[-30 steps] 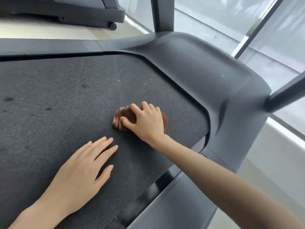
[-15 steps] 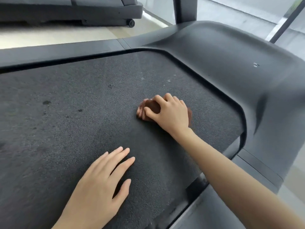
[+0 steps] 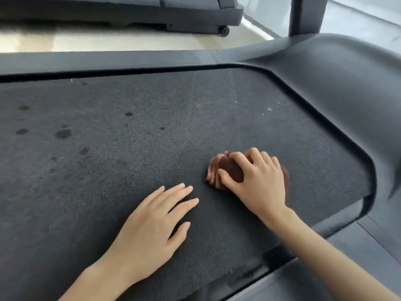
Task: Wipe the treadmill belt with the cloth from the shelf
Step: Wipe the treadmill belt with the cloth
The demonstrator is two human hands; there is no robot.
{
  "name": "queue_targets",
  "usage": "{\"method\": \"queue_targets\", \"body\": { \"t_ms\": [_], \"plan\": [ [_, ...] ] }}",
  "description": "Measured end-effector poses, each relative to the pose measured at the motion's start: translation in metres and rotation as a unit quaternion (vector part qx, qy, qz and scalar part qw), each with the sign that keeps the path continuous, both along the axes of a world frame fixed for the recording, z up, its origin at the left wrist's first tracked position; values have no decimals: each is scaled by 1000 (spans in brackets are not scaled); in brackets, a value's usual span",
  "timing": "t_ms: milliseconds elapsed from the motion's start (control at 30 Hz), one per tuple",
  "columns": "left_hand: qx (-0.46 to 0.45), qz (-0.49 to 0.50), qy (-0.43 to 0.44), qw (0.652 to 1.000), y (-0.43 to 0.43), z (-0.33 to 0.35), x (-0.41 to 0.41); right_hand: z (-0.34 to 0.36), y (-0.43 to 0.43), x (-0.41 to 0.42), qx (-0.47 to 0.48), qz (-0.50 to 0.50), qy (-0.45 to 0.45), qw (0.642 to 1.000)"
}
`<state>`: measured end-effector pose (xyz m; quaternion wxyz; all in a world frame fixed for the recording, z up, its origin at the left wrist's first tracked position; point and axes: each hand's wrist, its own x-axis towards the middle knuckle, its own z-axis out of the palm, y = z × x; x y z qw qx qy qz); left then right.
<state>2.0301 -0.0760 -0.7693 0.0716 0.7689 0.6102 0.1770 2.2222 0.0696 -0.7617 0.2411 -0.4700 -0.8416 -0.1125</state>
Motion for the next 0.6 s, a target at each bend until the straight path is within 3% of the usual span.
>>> {"method": "queue_targets", "body": {
  "t_ms": [133,333,600],
  "plan": [
    [-15,42,18,999,-39,5,-36,-1,-60,-3,-2,78,-11,997],
    [-44,127,13,991,-94,7,-82,1,-37,-10,-9,126,-12,992],
    [-30,232,17,972,-94,10,-97,10,56,-76,-54,-75,-15,996]
  ]
}}
